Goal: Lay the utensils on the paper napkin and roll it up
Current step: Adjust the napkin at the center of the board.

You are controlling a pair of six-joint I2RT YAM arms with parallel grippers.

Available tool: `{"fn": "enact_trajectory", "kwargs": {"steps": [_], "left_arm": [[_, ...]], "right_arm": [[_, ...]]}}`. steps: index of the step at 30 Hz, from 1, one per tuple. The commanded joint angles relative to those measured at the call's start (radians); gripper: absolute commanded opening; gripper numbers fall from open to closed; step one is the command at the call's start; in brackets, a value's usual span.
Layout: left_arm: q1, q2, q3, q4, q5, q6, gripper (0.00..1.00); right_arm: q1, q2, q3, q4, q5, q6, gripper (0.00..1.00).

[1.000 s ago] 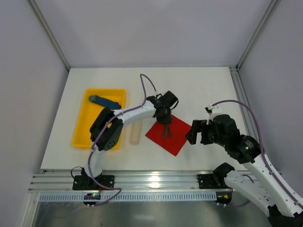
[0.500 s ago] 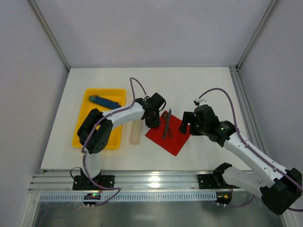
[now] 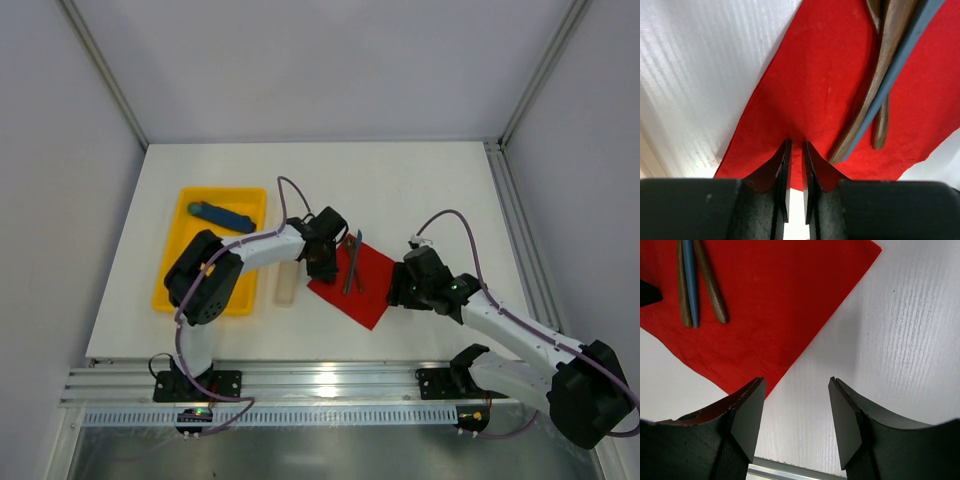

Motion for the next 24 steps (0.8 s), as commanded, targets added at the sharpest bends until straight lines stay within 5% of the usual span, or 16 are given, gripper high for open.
{"fn": "enact_trajectory", "kwargs": {"steps": [1, 24], "left_arm": [[-0.009, 0.005, 0.004, 0.077, 0.051, 0.004, 0.17], [0.032, 0.008, 0.057, -0.069, -0.141, 0.066, 0.20]], "right_arm": [[0.004, -0.006, -0.023, 0.107, 0.000, 0.042, 0.61], [0.122, 0.103, -0.087, 0.318, -0.130, 0.130, 0.61]]}}
